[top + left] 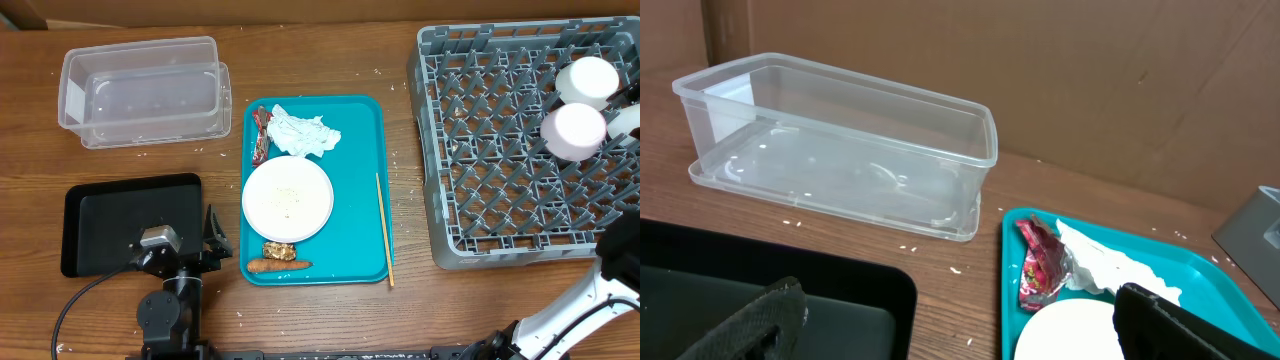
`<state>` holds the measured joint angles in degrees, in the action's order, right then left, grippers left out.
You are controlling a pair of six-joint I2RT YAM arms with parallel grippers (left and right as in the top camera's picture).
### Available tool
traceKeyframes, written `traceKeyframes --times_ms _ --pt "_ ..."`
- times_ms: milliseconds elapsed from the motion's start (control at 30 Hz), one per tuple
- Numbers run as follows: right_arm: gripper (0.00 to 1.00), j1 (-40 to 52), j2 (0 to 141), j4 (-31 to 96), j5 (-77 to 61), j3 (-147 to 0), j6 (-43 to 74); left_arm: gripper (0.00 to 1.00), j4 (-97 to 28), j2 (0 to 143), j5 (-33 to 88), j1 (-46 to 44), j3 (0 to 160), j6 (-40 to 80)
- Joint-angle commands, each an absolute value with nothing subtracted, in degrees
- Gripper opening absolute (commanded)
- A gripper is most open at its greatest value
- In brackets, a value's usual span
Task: Sort waste into correct bins and load items into the dishwasher
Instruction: 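Open the right gripper and lift it away from the rack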
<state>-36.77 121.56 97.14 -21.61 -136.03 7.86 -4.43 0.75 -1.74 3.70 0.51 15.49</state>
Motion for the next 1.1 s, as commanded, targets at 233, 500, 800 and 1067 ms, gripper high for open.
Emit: traceKeyframes --times_ms 233,500,800,1067 --pt "0.73 -36.18 112.62 97.06 -21.1 -137.01 10.31 1.0 -4.25 0.4 -1.45 3.33 0.32 15.86" --pt "0.73 -28.1 107.18 97.01 -24.91 -137.01 10.09 1.0 -4.27 0.4 -1.48 3.31 0.32 15.86" --pt "1.0 -17.89 107.5 89.67 -21.06 -136.88 10.15 1.0 -4.27 0.4 -1.48 3.33 0.32 15.86" --pt "1.0 -14.46 107.5 86.83 -21.91 -136.88 10.74 1.0 -4.27 0.4 -1.48 3.33 0.32 15.86"
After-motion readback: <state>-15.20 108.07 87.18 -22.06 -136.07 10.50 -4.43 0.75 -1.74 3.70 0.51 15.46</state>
